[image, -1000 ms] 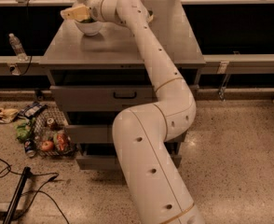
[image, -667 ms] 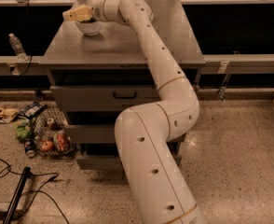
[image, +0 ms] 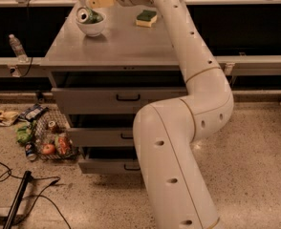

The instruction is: Place green can into white bowl

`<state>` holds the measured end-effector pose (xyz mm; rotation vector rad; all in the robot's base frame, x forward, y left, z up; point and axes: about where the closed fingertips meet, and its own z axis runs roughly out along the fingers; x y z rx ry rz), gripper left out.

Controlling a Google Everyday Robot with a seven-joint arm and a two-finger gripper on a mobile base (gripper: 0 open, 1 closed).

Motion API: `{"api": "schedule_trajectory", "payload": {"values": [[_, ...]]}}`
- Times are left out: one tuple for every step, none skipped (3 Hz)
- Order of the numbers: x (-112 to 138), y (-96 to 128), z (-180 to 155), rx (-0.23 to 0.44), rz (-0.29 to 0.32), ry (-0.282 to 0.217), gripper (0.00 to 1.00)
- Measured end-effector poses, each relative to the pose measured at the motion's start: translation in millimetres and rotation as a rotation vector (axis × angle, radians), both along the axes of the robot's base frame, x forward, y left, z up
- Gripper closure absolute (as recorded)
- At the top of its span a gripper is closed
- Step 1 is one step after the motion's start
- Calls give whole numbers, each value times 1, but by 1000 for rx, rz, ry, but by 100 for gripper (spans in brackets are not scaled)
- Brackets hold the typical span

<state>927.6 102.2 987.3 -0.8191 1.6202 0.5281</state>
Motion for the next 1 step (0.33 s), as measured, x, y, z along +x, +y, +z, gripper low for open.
{"api": "schedule_trajectory", "payload": {"values": [[0, 1, -1, 0, 1, 1, 0]]}}
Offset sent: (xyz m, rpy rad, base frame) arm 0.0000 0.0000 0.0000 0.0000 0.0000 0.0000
